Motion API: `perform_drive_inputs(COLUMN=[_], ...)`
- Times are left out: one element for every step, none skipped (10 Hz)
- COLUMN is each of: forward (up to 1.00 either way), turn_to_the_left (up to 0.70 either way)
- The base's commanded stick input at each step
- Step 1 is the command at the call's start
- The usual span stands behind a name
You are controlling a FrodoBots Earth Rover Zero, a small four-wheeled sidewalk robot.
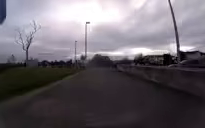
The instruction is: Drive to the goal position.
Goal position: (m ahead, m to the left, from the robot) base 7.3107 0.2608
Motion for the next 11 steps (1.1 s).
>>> perform_drive_inputs(forward=[0.85,0.85,0.85,0.85,0.85,0.85,0.85,0.85,0.85,0.85,0.85], turn_to_the_left=[-0.09,0.0,0.0,0.0,0.0,0.0,-0.15,-0.16,0.0,0.0,0.0])
